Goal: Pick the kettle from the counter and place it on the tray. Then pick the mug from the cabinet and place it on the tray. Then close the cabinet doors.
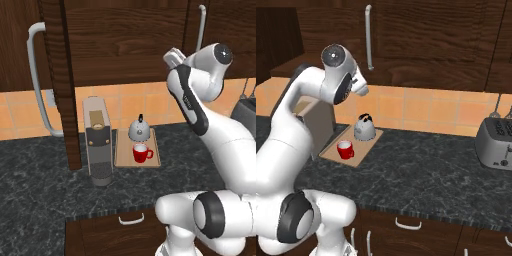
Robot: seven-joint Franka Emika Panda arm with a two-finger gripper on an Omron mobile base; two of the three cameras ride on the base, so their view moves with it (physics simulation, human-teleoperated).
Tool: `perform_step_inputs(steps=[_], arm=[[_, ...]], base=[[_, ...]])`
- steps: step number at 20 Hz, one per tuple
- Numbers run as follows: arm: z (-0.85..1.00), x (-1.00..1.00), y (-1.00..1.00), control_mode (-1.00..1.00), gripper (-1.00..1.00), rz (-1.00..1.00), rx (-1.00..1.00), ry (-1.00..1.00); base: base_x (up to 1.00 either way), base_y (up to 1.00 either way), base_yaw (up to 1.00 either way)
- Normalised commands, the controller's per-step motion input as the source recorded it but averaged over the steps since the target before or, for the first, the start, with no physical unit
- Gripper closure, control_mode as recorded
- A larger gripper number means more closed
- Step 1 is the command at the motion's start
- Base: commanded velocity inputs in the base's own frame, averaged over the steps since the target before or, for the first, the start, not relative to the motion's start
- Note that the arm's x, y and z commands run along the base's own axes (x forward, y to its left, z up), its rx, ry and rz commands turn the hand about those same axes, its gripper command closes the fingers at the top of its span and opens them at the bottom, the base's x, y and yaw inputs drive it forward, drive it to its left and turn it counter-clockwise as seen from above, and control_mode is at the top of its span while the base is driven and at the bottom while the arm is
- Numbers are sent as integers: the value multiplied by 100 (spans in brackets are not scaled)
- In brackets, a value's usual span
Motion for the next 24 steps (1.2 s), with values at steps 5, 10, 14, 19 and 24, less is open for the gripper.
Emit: perform_step_inputs(steps=[5, 10, 14, 19, 24], arm=[[15, -54, 4, -100, -100, 3, -18, 0], [3, -38, 0, -100, -100, 17, -18, 4], [0, -53, -2, -100, -100, 23, -15, 0], [0, -52, 0, -100, -100, 20, -13, 0], [0, -51, 0, -100, -100, 15, -6, 1]], base=[[0, 0, 0], [0, 0, 0], [0, 0, 0], [0, 0, 0], [0, 0, 0]])
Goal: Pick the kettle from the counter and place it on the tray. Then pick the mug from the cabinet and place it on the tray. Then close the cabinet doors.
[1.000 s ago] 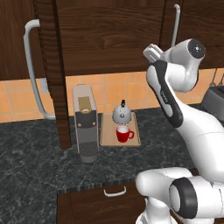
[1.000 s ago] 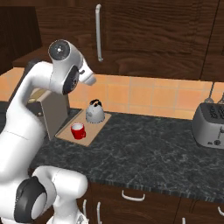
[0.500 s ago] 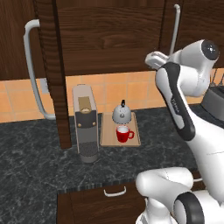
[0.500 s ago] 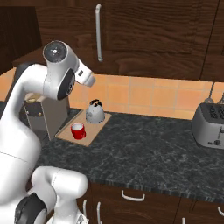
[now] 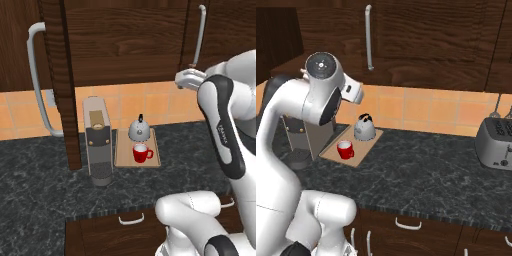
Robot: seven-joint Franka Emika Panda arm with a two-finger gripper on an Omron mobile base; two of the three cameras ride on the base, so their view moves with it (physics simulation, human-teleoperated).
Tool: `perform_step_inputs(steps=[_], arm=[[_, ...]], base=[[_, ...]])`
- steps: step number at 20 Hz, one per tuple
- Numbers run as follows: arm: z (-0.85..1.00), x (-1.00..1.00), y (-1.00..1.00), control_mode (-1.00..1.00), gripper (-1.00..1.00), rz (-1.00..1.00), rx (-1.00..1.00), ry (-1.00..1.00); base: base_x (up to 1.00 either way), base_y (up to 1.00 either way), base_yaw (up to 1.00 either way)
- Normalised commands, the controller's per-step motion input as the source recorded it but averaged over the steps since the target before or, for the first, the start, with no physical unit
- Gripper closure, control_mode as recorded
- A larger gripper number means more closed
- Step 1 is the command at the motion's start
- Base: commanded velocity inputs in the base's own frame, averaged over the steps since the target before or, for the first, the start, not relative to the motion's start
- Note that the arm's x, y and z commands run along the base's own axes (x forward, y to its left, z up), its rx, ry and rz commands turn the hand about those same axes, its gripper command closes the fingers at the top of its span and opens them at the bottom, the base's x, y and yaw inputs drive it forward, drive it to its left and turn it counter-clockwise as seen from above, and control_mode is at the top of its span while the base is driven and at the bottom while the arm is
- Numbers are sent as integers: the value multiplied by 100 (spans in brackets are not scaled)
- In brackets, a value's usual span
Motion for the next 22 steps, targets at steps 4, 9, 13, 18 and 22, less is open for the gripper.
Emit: perform_step_inputs(steps=[4, 9, 13, 18, 22], arm=[[0, -51, 0, -100, -100, 15, -6, 1], [0, -51, 1, -100, -100, 14, -10, 0], [0, -46, 23, -100, -100, 15, -9, 0], [0, -43, 52, -100, -100, 38, -28, -37], [0, -59, 53, -100, -100, 36, -33, -60]], base=[[0, 0, 0], [0, 0, 0], [0, 0, 0], [0, 0, 0], [0, 0, 0]])
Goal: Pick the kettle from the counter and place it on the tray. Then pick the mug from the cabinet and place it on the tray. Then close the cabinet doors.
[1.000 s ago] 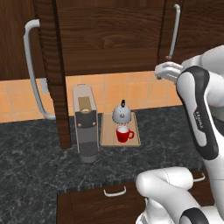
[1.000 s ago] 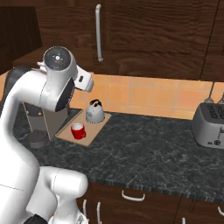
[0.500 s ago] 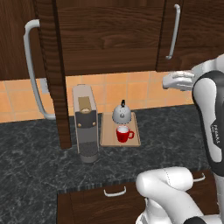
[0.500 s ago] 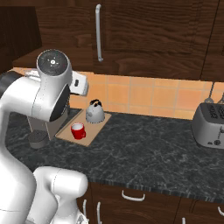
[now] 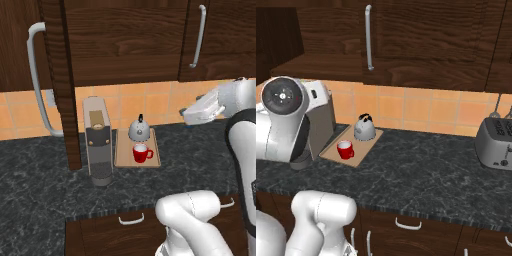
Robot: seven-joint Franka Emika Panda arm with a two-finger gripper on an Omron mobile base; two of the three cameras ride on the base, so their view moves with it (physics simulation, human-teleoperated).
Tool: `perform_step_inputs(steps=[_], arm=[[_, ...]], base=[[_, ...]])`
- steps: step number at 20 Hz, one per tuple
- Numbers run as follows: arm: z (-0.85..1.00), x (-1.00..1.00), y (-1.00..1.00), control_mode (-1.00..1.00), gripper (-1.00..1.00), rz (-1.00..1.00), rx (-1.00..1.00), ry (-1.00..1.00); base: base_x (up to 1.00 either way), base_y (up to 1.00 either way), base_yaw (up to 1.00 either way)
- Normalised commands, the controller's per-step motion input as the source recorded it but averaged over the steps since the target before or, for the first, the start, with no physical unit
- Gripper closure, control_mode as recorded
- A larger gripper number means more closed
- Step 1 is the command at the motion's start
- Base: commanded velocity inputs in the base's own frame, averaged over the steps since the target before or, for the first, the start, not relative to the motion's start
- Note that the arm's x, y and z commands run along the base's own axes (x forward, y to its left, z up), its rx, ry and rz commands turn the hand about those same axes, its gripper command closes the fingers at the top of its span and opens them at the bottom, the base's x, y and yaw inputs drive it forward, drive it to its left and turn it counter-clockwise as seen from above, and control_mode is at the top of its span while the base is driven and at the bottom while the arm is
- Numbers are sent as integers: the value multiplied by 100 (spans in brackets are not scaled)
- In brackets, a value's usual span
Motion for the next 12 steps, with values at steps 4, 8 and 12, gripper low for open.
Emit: perform_step_inputs(steps=[4, 8, 12], arm=[[-1, -58, 62, -100, -100, 33, -38, -58], [22, -55, 56, -100, -100, 37, -31, -45], [24, -55, 72, -100, -100, 34, -29, -24]], base=[[0, 0, 0], [0, 0, 0], [0, 0, 0]])
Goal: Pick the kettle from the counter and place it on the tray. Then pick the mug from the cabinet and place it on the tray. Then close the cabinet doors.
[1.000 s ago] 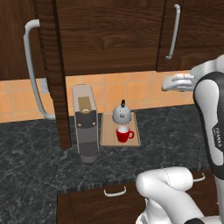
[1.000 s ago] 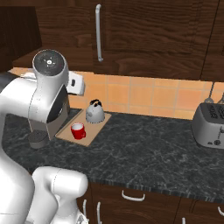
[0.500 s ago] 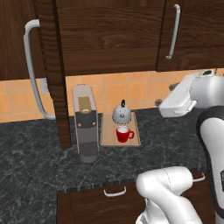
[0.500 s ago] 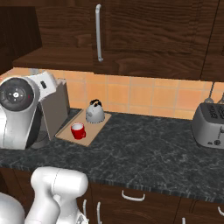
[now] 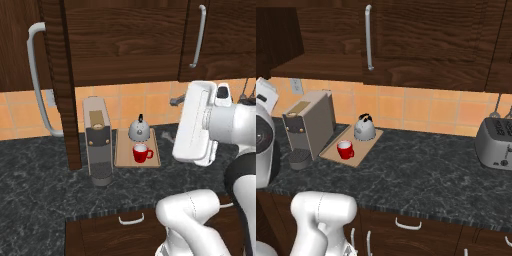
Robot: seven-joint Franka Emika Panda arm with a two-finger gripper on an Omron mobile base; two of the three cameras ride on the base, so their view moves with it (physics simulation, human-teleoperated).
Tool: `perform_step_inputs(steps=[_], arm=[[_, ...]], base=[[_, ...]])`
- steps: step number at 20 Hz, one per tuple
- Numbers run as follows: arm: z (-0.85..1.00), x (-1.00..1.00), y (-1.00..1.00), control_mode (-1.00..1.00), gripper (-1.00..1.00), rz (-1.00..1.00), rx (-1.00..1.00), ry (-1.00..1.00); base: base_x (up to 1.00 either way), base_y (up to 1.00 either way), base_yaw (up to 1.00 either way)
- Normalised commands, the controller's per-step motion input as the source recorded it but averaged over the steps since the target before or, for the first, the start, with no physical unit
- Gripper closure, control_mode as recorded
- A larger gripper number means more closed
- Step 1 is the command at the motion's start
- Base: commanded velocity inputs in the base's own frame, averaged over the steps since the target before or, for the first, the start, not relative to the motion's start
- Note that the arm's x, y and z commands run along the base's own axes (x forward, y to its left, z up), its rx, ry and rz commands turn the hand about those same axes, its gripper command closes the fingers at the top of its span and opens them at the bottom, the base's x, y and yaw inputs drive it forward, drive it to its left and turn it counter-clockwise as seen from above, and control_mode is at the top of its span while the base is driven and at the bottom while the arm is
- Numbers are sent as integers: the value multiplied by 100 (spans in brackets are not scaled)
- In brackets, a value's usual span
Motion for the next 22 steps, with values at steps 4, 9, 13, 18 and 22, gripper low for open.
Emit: perform_step_inputs(steps=[4, 9, 13, 18, 22], arm=[[18, -63, 75, -100, -100, 29, -31, -20], [6, -61, 78, -100, -100, 3, -19, -15], [16, -53, 61, -100, -100, -1, -13, -12], [2, -27, 75, -100, -100, -7, -20, -11], [0, -3, 71, -100, -100, -8, -16, -3]], base=[[0, 0, 0], [0, 0, 0], [0, 0, 0], [0, 0, 0], [0, 0, 0]])
